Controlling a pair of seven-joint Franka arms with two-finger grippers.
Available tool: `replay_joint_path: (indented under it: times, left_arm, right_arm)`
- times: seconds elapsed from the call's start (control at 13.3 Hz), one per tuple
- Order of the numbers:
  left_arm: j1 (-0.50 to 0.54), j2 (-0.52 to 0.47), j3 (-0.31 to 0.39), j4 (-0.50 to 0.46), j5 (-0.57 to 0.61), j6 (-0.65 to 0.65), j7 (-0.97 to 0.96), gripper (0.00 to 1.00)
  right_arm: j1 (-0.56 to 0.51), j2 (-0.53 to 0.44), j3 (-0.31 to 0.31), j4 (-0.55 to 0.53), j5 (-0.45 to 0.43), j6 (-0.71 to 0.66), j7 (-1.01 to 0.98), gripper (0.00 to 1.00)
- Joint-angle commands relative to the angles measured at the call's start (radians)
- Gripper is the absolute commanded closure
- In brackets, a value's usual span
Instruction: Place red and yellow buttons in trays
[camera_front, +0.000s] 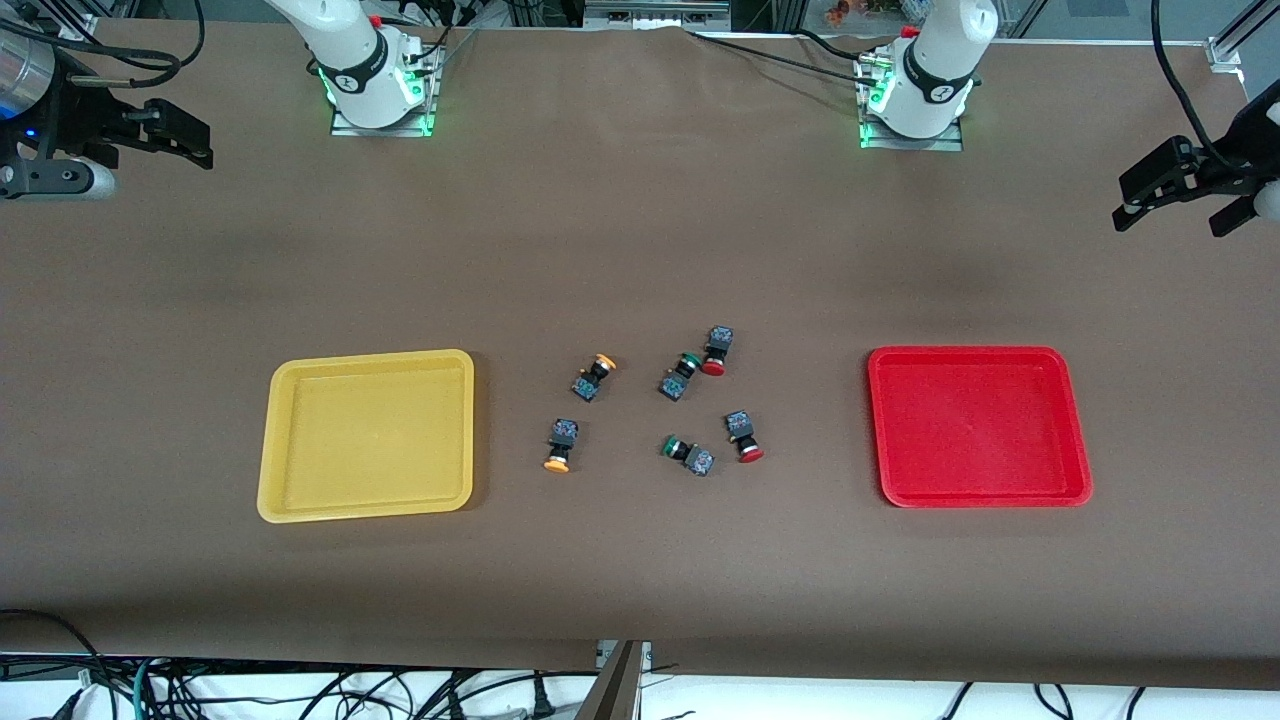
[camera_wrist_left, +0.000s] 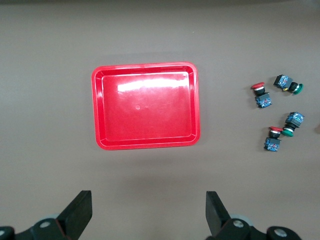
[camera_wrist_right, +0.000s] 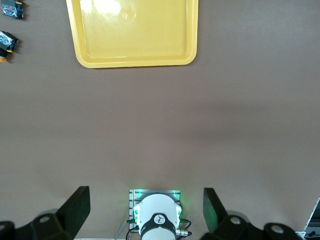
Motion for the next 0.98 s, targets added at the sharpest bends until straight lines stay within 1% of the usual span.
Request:
replay_joint_path:
  times: [0.0,0.15,0.23,0.38,0.45,0.53,0.68,0.75,0.83,0.9]
  left_arm:
    - [0.019,0.014,0.0,0.03,0.017,-0.031,0.012,0.0]
    - [0.019,0.016,-0.003,0.032,0.017,-0.031,0.01,0.0]
    - [0.019,0.016,-0.005,0.03,0.017,-0.031,0.01,0.0]
    - [0.019,0.02,-0.003,0.032,0.019,-0.031,0.01,0.0]
    - [0.019,0.02,-0.003,0.032,0.022,-0.031,0.012,0.0]
    - [0.021,0.019,-0.002,0.032,0.026,-0.031,0.022,0.0]
    - [0.033,0.019,0.0,0.03,0.025,-0.029,0.027,0.0]
    - [0.033,0.02,0.0,0.03,0.023,-0.025,0.026,0.0]
    - [0.032,0.034,-0.006,0.03,0.019,-0.025,0.015,0.0]
    - [0.021,0.057,-0.011,0.03,0.016,-0.023,0.013,0.0]
  right_arm:
    - [-0.01,0.0,0.008,0.006,-0.011,0.011,0.004,0.0]
    - [-0.011,0.009,0.006,0.004,0.009,0.037,0.007,0.0]
    - [-0.011,0.05,0.006,0.004,0.01,0.045,-0.008,0.0]
    - [-0.001,0.076,0.011,-0.005,0.0,0.063,-0.001,0.0]
    - [0.0,0.134,0.014,0.001,0.009,0.069,-0.004,0.0]
    - [-0.002,0.171,0.016,0.003,0.015,0.075,-0.01,0.0]
    - [0.032,0.228,0.017,0.001,0.043,0.176,0.01,0.0]
    - [0.064,0.277,0.016,0.001,0.041,0.212,0.01,0.0]
    - [0.072,0.315,0.016,0.004,0.046,0.256,0.028,0.0]
    - [0.075,0.354,0.016,0.004,0.056,0.344,0.094,0.0]
